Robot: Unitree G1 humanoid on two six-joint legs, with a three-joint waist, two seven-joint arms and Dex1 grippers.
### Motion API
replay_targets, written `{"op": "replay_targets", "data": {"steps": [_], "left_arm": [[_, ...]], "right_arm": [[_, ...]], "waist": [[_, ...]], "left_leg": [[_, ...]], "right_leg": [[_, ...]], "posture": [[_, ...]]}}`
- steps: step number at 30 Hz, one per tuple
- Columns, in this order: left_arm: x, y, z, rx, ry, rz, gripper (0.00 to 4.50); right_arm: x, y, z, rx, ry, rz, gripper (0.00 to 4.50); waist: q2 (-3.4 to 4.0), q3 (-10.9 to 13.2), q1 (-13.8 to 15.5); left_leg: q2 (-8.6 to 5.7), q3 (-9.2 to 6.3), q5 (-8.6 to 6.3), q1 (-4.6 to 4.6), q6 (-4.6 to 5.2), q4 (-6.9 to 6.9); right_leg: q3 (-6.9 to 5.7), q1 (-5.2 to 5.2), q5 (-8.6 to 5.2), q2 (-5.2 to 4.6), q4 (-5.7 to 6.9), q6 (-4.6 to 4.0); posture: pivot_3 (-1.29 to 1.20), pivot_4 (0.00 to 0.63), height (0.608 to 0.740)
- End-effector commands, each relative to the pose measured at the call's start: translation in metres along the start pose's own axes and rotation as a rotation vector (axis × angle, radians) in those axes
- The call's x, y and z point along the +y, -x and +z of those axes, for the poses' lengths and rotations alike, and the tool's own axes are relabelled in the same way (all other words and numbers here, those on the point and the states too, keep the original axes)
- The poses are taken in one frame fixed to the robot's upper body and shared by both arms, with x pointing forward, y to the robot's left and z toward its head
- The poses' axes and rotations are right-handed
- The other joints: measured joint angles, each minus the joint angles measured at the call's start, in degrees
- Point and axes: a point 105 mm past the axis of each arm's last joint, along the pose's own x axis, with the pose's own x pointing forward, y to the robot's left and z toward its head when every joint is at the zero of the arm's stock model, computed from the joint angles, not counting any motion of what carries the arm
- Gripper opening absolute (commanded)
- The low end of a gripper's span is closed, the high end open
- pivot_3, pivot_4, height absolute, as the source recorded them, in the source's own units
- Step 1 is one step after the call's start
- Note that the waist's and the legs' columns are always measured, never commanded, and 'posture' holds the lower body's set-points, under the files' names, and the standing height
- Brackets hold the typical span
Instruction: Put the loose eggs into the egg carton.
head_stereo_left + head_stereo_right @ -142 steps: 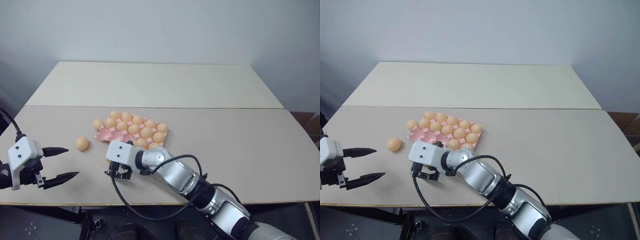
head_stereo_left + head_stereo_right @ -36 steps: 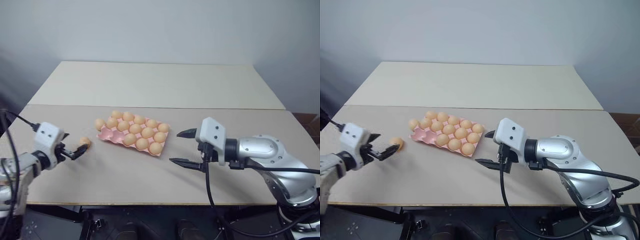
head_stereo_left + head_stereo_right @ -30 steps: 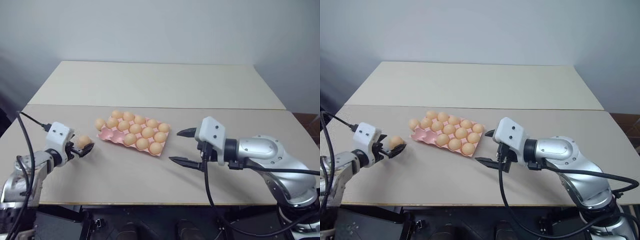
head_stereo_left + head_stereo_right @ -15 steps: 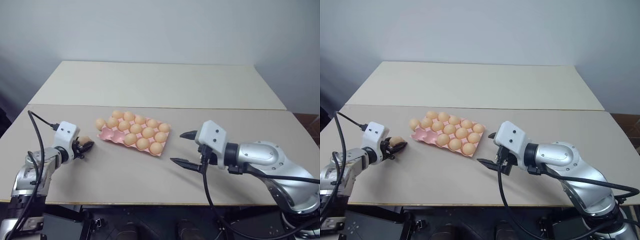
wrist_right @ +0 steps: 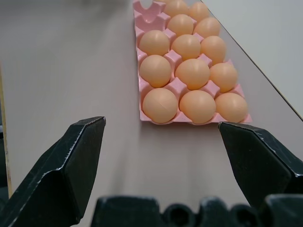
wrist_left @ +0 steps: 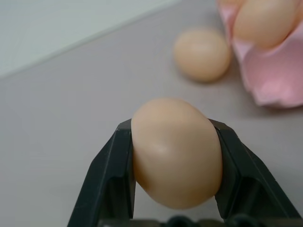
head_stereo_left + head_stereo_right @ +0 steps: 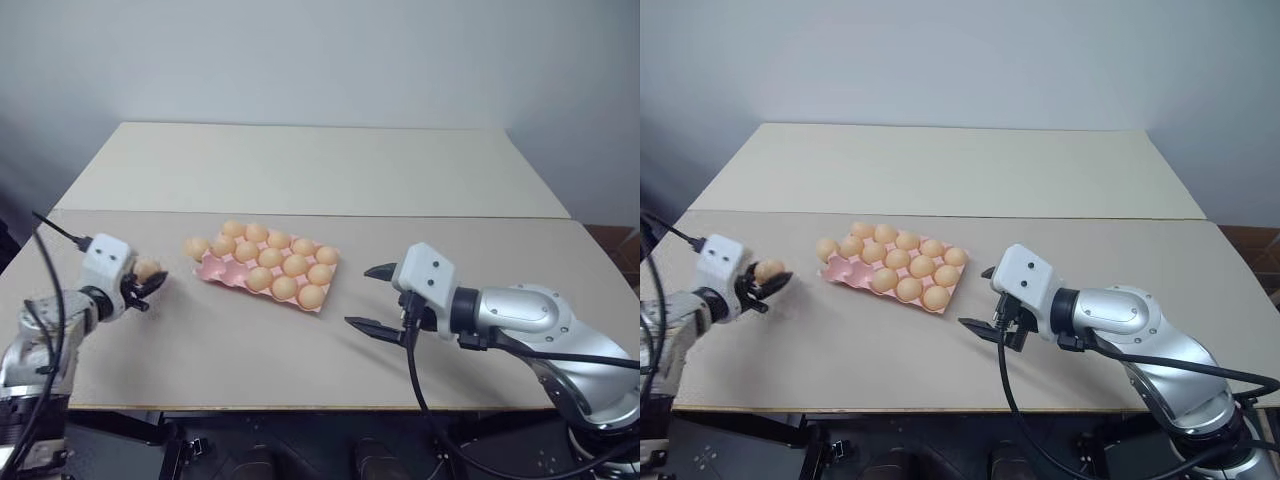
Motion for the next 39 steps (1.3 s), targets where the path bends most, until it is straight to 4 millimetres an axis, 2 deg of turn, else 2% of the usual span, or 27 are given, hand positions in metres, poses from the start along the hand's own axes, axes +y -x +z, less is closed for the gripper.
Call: {"op": "replay_targets", "data": {"steps": [1, 5, 10, 14, 21, 27, 30, 34, 39], "left_arm": [[-0.019, 0.002, 0.036, -0.194, -0.033, -0.161, 1.78], [-0.045, -0.013, 0.05, -0.243, -0.017, -0.362, 1.78], [-0.065, -0.034, 0.048, -0.219, -0.076, -0.497, 1.78], [-0.071, -0.046, 0.049, -0.218, -0.074, -0.548, 1.78], [-0.077, -0.053, 0.046, -0.22, -0.089, -0.612, 1.78], [-0.079, -0.06, 0.047, -0.23, -0.1, -0.606, 3.69], [-0.08, -0.058, 0.049, -0.243, -0.116, -0.616, 3.69], [-0.073, -0.054, 0.048, -0.252, -0.122, -0.58, 3.69], [-0.052, -0.039, 0.048, -0.253, -0.117, -0.511, 3.69]], "right_arm": [[-0.004, 0.002, 0.011, -0.036, 0.058, -0.035, 4.5], [-0.003, -0.001, 0.013, -0.05, 0.062, -0.05, 4.5], [-0.003, 0.0, 0.014, -0.052, 0.064, -0.087, 4.5], [-0.002, 0.001, 0.011, -0.041, 0.056, -0.117, 4.5], [0.002, 0.001, 0.009, -0.033, 0.044, -0.143, 4.5], [0.001, 0.0, 0.008, -0.027, 0.046, -0.149, 4.5], [0.001, 0.0, 0.008, -0.024, 0.051, -0.146, 4.5], [0.001, -0.001, 0.008, -0.021, 0.053, -0.141, 4.5], [0.001, 0.0, 0.007, -0.017, 0.057, -0.137, 4.5]], "waist": [[0.0, 0.0, 0.5], [0.0, 0.0, 1.4], [0.0, 0.0, 1.3], [0.0, 0.0, 1.0], [0.0, 0.0, 1.0], [0.0, 0.0, 1.1], [0.0, 0.0, 1.1], [0.0, 0.0, 1.1], [0.0, 0.0, 0.8]], "left_leg": [[0.0, 0.0, 0.0, 0.01, 0.0, 0.0], [-0.01, 0.01, 0.0, 0.01, 0.0, 0.05], [-0.03, 0.01, 0.0, -0.02, 0.0, 0.05], [-0.02, 0.01, 0.01, -0.03, 0.01, 0.07], [-0.02, 0.0, 0.01, -0.03, 0.01, 0.09], [-0.02, 0.0, 0.01, -0.04, 0.01, 0.12], [-0.02, 0.0, 0.01, -0.04, 0.01, 0.11], [-0.02, -0.01, 0.01, -0.04, 0.01, 0.12], [0.0, -0.01, 0.01, -0.05, 0.02, 0.12]], "right_leg": [[-0.01, 0.02, 0.0, 0.0, 0.0, 0.0], [-0.02, 0.03, 0.0, 0.03, 0.01, 0.0], [-0.02, 0.02, 0.0, 0.03, -0.02, 0.0], [-0.01, 0.0, 0.0, 0.06, 0.0, 0.0], [0.0, 0.01, 0.0, 0.06, 0.0, 0.0], [-0.01, 0.02, 0.0, 0.06, 0.01, 0.0], [-0.01, 0.02, 0.0, 0.06, 0.01, 0.0], [-0.01, 0.02, 0.0, 0.06, 0.02, 0.0], [0.0, 0.0, 0.0, 0.07, 0.01, 0.0]], "posture": [[0.0, 0.15, 0.74], [0.0, 0.15, 0.74], [0.0, 0.15, 0.74], [0.0, 0.15, 0.74], [0.0, 0.15, 0.74], [0.0, 0.15, 0.74], [0.0, 0.15, 0.74], [0.0, 0.15, 0.74], [0.0, 0.15, 0.74]]}}
